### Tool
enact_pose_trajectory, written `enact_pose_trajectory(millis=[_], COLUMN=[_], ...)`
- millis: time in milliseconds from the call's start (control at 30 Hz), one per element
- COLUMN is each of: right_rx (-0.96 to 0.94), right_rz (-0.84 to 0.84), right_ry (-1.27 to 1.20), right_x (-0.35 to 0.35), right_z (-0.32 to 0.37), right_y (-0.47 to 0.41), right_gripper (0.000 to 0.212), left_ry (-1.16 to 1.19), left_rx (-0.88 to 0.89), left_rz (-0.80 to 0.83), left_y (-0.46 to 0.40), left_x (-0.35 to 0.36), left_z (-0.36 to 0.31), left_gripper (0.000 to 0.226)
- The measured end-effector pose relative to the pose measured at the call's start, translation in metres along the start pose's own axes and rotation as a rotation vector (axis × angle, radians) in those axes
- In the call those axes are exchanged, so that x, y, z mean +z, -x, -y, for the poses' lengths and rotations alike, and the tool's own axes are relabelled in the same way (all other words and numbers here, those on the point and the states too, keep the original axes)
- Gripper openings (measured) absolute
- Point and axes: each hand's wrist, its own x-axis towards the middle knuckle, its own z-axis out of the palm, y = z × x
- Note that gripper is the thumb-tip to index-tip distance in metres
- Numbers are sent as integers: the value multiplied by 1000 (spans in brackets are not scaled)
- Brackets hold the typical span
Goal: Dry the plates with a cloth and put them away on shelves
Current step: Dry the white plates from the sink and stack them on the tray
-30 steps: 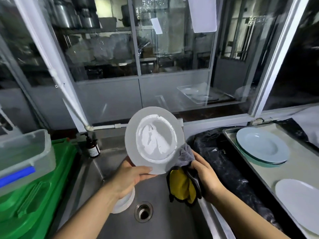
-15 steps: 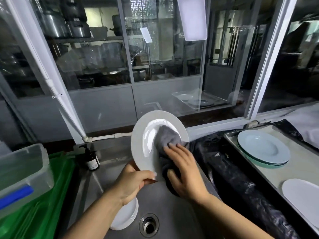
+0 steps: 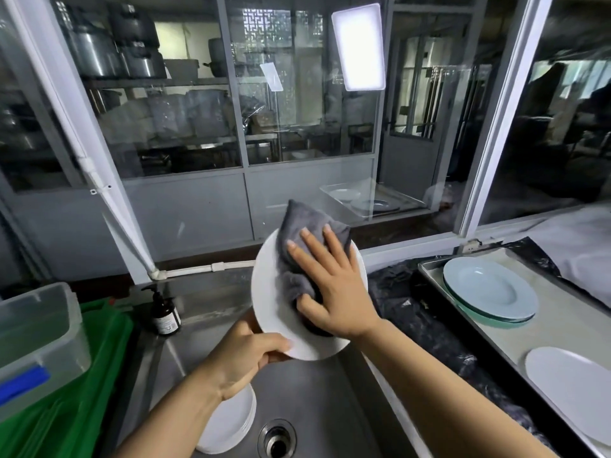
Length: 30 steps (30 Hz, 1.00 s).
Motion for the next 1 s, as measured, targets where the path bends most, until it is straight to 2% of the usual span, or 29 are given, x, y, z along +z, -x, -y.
enact_pose_trajectory(millis=[67,133,267,400,533,600,667,767,867,1000], right_rx=[95,96,-111,-210,-314,-254,-103,95,74,-34], right_rz=[29,61,126,163,146,115,92,148,208,232], right_ry=[-4,-28,-86,-138,-17,37,28,-36,-79,-133], right_x=[-6,-9,-4,1,-4,-6,-7,-7,-2,10], right_z=[-13,-19,-9,16,13,2,-12,-24,-18,1], right_y=[8,23,46,28,-5,-13,-12,2,23,42], right_gripper=[70,69,64,67,66,65,65,69,76,78], left_ry=[8,15,6,-23,-110,-159,-145,-74,47,151], left_rx=[0,-2,5,12,62,69,67,81,95,94], left_rz=[-11,-18,12,95,101,59,31,-9,-64,-104], left_y=[1,-1,-5,-4,-1,-1,2,4,1,-5], left_x=[-2,-3,1,3,-1,-6,-9,-14,-19,-17], left_z=[-4,-6,-6,-7,-12,-15,-17,-20,-24,-27], left_gripper=[56,58,57,54,40,35,39,41,44,33])
